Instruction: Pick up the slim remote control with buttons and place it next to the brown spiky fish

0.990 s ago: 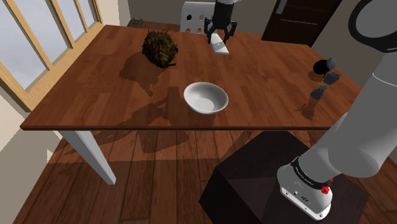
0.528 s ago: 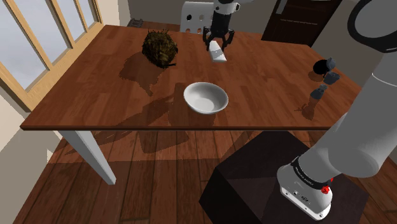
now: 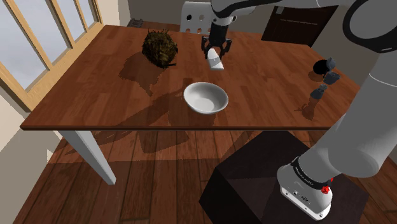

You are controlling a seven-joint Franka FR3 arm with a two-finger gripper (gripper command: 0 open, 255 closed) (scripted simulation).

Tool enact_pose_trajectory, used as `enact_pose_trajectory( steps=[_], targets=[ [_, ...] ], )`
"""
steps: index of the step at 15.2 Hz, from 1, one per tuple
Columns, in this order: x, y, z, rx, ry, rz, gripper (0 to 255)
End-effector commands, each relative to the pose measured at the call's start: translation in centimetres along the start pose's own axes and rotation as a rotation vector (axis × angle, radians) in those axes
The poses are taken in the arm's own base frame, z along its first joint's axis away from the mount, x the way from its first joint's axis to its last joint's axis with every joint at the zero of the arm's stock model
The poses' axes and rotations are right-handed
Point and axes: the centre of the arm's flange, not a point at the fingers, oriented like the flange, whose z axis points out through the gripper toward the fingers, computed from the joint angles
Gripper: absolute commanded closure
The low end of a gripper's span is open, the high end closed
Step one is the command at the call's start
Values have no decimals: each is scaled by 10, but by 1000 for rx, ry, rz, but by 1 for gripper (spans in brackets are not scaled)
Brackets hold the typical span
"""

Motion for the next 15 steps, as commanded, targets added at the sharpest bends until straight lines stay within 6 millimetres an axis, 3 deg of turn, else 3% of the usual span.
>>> enact_pose_trajectory(
  steps=[1,15],
  targets=[
    [-1,1,11,0,1,0,255],
    [0,0,84,0,1,0,255]
  ],
)
